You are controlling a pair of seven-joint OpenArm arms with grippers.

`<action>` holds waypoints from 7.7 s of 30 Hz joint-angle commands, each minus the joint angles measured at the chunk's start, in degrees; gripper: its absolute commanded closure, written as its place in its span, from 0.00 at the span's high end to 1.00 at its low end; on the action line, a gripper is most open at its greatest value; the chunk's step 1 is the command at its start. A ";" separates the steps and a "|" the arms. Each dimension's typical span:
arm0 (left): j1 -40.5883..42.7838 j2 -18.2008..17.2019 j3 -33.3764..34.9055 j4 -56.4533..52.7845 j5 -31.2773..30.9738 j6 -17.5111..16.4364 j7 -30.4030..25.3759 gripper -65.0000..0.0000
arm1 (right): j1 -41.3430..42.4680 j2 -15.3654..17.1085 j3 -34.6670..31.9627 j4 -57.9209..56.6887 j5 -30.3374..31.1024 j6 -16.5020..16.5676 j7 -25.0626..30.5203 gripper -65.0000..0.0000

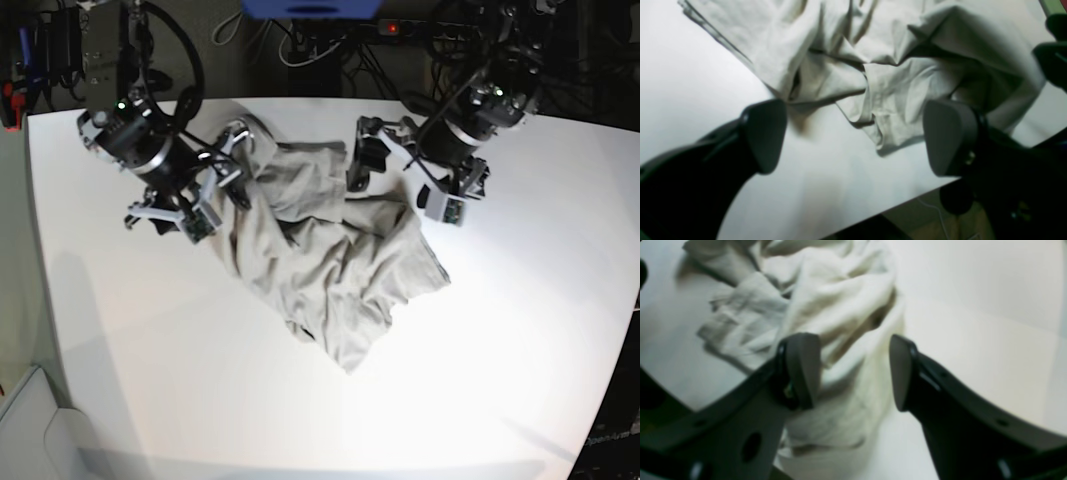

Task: Layout the t-shirt on the table in an organized manner, then fold the t-shirt properly
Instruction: 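Pull the grasped fabric outward with the right gripper, spreading the shirt, then grasp another edge of the shirt with the left gripper, then lift the shirt with both grippers and stretch it between them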

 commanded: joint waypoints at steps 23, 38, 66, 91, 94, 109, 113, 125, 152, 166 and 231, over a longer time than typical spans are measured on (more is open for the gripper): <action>3.89 -1.58 -3.61 1.55 -0.54 -0.10 -1.15 0.97 | 9.11 0.14 -7.02 -19.79 0.53 0.06 1.58 0.38; 4.42 -1.58 -4.40 1.55 -0.54 -0.10 -1.15 0.97 | 14.38 1.37 6.43 -9.24 0.53 0.14 1.14 0.00; 1.34 3.70 -7.66 1.64 -0.63 -0.10 -0.89 0.97 | 33.55 1.37 15.58 -3.44 0.79 0.23 -6.24 0.00; -0.15 2.55 -6.95 2.35 -0.63 -0.10 -1.06 0.97 | 33.46 -0.21 15.75 -1.77 5.89 2.69 -11.43 0.00; -3.67 3.96 -3.09 1.73 -0.10 -0.10 -0.62 0.97 | 29.59 -0.04 15.93 -1.77 5.72 2.69 -10.20 0.05; -18.88 14.77 15.20 -16.91 0.08 0.60 -1.15 0.97 | 22.73 6.03 19.62 -1.77 5.81 2.69 -10.29 0.43; -21.87 18.46 15.20 -22.01 0.08 0.60 -1.15 0.97 | 22.56 6.65 22.08 -1.77 5.81 2.78 -10.37 0.43; -25.21 26.37 15.20 -34.49 13.88 0.08 -3.17 0.96 | 19.04 7.79 22.96 -1.59 5.72 2.87 -10.02 0.43; -25.12 26.37 18.98 -37.04 14.06 0.52 -11.52 0.01 | 16.32 7.70 23.05 -1.68 5.72 2.87 -9.76 0.43; -13.43 13.28 5.35 2.96 14.06 3.33 -0.27 0.01 | 15.88 7.53 23.05 -1.68 5.72 2.87 -9.76 0.43; 0.55 -2.99 -8.36 -4.69 -1.24 3.15 3.77 0.41 | 4.36 -3.02 6.26 -11.35 6.16 2.87 -9.67 0.63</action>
